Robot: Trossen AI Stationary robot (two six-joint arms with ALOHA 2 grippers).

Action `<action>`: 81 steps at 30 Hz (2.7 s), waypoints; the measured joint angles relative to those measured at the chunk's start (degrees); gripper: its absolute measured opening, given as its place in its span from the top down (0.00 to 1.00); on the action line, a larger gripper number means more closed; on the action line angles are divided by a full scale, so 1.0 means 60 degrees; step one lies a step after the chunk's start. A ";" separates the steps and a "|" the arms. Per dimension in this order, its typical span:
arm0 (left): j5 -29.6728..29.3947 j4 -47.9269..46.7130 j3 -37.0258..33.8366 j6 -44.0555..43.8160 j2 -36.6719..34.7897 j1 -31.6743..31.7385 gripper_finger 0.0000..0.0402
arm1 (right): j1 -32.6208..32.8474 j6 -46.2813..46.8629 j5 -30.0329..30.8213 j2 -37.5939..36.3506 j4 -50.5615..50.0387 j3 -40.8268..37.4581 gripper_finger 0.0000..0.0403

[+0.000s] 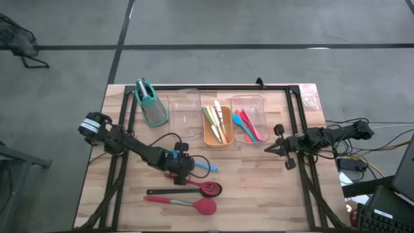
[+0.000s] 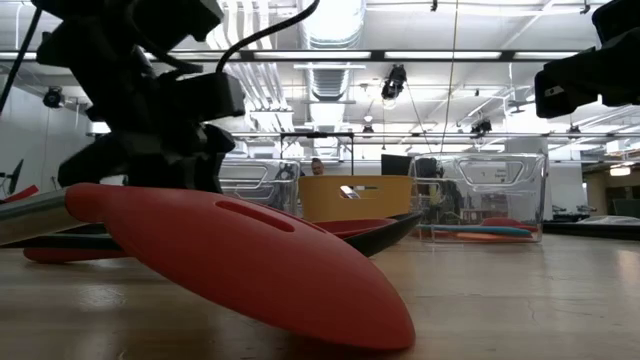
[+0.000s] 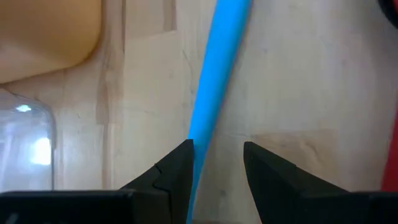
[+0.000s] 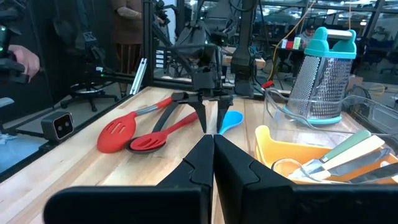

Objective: Pick & Place Kitchen Items
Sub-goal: Put the blue serving spoon into the left transparent bin

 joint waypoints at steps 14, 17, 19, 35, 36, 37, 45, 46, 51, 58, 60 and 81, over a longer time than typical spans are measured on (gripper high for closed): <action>0.0066 0.0256 0.0025 -0.0119 0.0290 0.0209 0.70 | 0.0002 0.0003 0.0000 -0.0011 0.0004 0.0000 0.98; 0.0073 0.0406 -0.0042 -0.0236 0.0393 0.0294 0.70 | 0.0004 -0.0008 0.0000 -0.0015 0.0000 0.0000 0.98; 0.0101 0.0424 -0.0050 -0.0393 0.0423 0.0341 0.70 | 0.0001 0.0007 0.0000 -0.0015 0.0004 0.0000 0.98; 0.0139 0.0376 0.0256 -0.0799 0.0364 0.0355 0.89 | 0.0002 -0.0010 0.0000 -0.0015 0.0003 0.0000 0.98; 0.0131 0.0326 0.0309 -0.0809 0.0364 0.0355 0.89 | 0.0000 -0.0005 0.0000 -0.0015 0.0001 0.0000 0.98; 0.0112 0.0231 0.0368 -0.0836 0.0363 0.0355 0.89 | 0.0003 0.0007 0.0000 -0.0015 0.0002 0.0000 0.98; -0.0636 -0.0956 0.0893 -0.1650 -0.0104 0.0355 0.87 | 0.0000 -0.0005 0.0000 -0.0015 0.0004 0.0000 0.98; -0.0800 -0.1146 0.0923 -0.1786 -0.0218 0.0355 0.87 | 0.0002 0.0006 0.0000 -0.0015 0.0001 0.0000 0.98; -0.1383 -0.1394 0.0970 -0.2569 -0.0939 0.0352 0.88 | 0.0000 0.0007 0.0000 -0.0008 0.0003 0.0000 0.98; -0.3376 -0.1373 0.0970 -0.3681 -0.2322 0.0361 0.88 | 0.0002 -0.0008 0.0001 -0.0011 0.0000 0.0000 0.98; -0.4331 -0.1360 0.0970 -0.3823 -0.2777 0.0405 0.88 | 0.0003 0.0007 0.0000 -0.0011 0.0003 0.0000 0.98; -0.5846 0.0067 0.0537 -0.3737 -0.3603 0.3885 0.86 | 0.0004 -0.0008 0.0000 -0.0011 0.0000 0.0000 0.98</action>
